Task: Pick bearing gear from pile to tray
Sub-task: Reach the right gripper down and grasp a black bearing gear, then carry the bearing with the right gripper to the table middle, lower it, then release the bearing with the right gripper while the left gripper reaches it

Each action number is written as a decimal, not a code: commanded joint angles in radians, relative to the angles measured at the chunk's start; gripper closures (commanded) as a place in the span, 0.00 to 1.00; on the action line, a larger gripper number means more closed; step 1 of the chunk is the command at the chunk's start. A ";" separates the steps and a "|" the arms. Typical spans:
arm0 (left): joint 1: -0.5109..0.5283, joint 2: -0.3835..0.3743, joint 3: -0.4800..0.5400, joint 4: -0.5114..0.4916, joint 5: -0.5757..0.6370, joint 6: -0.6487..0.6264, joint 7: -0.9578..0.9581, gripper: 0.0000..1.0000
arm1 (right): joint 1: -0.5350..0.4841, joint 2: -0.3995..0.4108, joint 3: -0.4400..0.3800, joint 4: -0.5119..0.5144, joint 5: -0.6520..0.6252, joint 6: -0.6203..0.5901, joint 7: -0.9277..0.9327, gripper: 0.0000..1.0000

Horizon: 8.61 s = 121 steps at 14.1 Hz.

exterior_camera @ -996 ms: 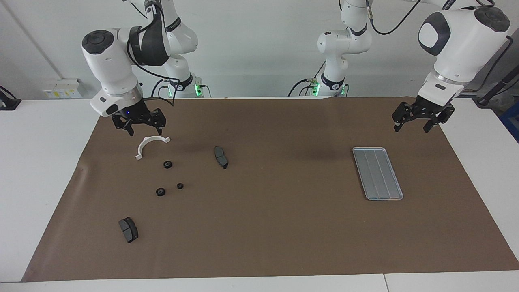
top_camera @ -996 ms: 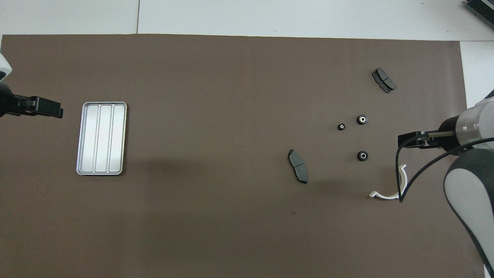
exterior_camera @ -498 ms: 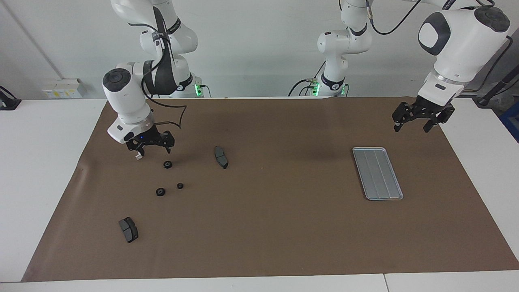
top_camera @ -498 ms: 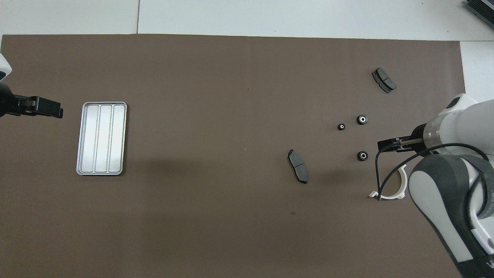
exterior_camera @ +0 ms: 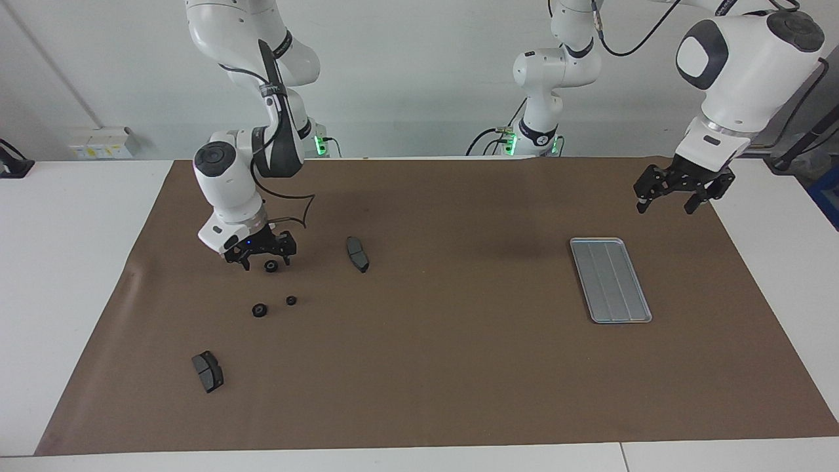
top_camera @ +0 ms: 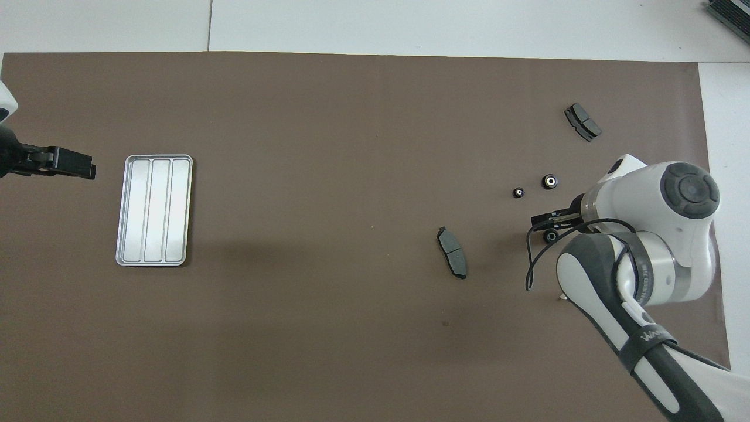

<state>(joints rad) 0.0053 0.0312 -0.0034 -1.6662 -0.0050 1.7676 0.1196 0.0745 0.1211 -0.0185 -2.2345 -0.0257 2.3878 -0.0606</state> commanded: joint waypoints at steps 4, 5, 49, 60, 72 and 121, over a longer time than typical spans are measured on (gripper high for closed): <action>-0.001 -0.027 0.005 -0.030 -0.007 0.006 0.003 0.00 | -0.025 -0.008 0.002 -0.085 0.016 0.099 -0.090 0.00; -0.002 -0.027 0.005 -0.030 -0.007 0.006 0.003 0.00 | -0.027 -0.008 0.002 -0.089 0.016 0.103 -0.091 0.00; -0.002 -0.027 0.005 -0.030 -0.007 0.006 0.003 0.00 | -0.016 -0.063 0.005 0.025 0.018 -0.125 0.040 1.00; -0.002 -0.027 0.005 -0.030 -0.007 0.006 0.003 0.00 | 0.217 -0.017 0.025 0.394 0.065 -0.357 0.470 1.00; -0.001 -0.027 0.005 -0.030 -0.007 0.006 0.003 0.00 | 0.502 0.218 0.025 0.501 0.076 -0.173 0.835 1.00; -0.441 0.144 0.002 -0.020 -0.012 0.215 -0.524 0.00 | -0.028 0.193 0.017 0.259 -0.007 0.043 -0.015 0.00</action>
<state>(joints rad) -0.4024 0.1459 -0.0204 -1.6866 -0.0058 1.9321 -0.3546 0.0610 0.3264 -0.0192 -1.9125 -0.0323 2.3707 -0.0561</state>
